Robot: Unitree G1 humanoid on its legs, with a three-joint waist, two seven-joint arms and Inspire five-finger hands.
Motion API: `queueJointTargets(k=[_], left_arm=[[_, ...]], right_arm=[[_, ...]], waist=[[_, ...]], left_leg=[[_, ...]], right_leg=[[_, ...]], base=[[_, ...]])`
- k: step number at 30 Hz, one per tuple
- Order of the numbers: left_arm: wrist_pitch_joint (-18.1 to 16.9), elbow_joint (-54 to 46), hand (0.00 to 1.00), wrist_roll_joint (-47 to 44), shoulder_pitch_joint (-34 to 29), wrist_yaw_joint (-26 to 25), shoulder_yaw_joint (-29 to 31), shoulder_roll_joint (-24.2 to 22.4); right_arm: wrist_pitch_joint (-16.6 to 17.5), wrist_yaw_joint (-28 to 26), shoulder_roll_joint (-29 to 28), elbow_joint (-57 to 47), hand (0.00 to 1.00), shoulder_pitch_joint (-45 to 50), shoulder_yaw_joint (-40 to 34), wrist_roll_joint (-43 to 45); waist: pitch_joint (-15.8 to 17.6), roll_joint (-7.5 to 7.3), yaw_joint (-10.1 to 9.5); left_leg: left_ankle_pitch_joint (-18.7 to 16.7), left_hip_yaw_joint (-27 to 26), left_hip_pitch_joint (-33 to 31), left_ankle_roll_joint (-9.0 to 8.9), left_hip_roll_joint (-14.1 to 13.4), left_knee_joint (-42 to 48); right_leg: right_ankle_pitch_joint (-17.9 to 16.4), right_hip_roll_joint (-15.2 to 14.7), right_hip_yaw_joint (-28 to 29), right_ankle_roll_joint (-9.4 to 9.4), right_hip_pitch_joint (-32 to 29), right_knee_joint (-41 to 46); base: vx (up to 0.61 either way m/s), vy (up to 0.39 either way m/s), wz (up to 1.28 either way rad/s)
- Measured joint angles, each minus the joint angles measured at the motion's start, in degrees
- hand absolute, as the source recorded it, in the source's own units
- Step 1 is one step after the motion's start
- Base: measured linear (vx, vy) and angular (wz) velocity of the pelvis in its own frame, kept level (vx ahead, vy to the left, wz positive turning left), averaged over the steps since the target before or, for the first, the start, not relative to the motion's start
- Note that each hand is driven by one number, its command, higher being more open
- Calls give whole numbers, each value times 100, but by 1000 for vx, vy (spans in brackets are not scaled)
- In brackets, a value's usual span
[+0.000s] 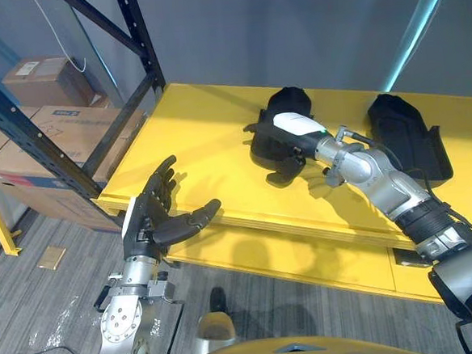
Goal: Walk over and take three plastic housings, then place them on the shelf
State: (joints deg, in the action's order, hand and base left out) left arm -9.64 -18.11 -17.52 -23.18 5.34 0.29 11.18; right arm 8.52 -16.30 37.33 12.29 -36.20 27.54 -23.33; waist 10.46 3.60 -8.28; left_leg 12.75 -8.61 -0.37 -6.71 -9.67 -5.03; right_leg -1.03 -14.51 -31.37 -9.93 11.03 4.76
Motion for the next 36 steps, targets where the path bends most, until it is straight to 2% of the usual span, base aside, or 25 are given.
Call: queueJointTargets(k=[5, 10, 17, 20, 22, 23, 26, 30, 32, 36], left_arm=[[9, 0, 100, 0, 16, -20, 9, 3], [77, 0, 100, -10, 16, -37, 45, 18], [101, 42, 100, -19, 19, -69, 126, 39], [101, 58, 100, -35, 18, -118, 126, 43], [84, 57, 100, -35, 21, -155, 130, 43], [84, 53, 100, -60, 21, -164, 136, 43], [89, -78, 100, -313, 18, -108, 166, 30], [115, -316, 100, -513, 45, -90, 332, -12], [163, -416, 100, -522, 74, -88, 414, -34], [499, -464, 100, -765, 224, -106, 570, -218]], right_arm=[[-111, -503, 246, -1010, 100, 212, -233, 237], [-280, -873, 361, -1360, 100, 461, -337, 439], [-367, -1029, 658, -1915, 100, 664, -637, 476], [-477, -638, 726, -2252, 100, 913, -1238, 879], [-535, -72, 564, -2405, 100, 1120, -1760, 1054], [-537, 412, 202, -2477, 100, 1323, -2356, 1393], [-464, 1286, -554, -2790, 100, 1916, -3512, 1970], [-190, 1829, -1160, -2976, 100, 2814, -4077, 2309], [-159, 1898, -1413, -3006, 100, 3228, -4178, 2551], [-141, 1907, -2003, -3007, 100, 4022, -4428, 2929]], waist=[[-19, -8, 92], [-134, -66, 133], [-173, -121, 243], [-178, -129, 246], [-192, -130, 242], [-212, -135, 249], [-290, -171, 359], [-415, -147, 601], [-465, -94, 690], [-539, 12, 845]], left_leg=[[-17, -100, 75, 11, -6, -3], [-39, -170, 85, 8, -7, -3], [-50, -220, 95, 5, -11, -4], [-58, -246, 95, 12, -16, -5], [-60, -301, 89, 11, -27, -5], [-67, -369, 90, 9, -39, -5], [-75, -449, 88, 6, -41, -5], [-98, -579, 126, -6, -55, -6], [-130, -700, 150, -27, -91, -6], [-182, -845, 192, -50, -123, -6]], right_leg=[[21, -4, 87, -32, 6, -33], [42, -4, 127, -55, 0, -93], [50, -4, 189, -65, -23, -101], [57, -3, 215, -68, -48, -105], [72, -3, 271, -59, -104, -106], [86, -3, 342, -54, -154, -109], [116, -3, 415, -53, -193, -158], [129, 0, 536, -35, -239, -194], [134, 19, 661, -10, -309, -196], [149, 36, 809, 8, -385, -206]], base=[[1, -12, -9], [7, -12, -6], [-1, -10, -3], [-10, -8, -6], [-4, -3, -15], [1, -2, -19], [13, -7, -15], [14, -8, -19], [1, -12, -30], [-1, -9, -19]])
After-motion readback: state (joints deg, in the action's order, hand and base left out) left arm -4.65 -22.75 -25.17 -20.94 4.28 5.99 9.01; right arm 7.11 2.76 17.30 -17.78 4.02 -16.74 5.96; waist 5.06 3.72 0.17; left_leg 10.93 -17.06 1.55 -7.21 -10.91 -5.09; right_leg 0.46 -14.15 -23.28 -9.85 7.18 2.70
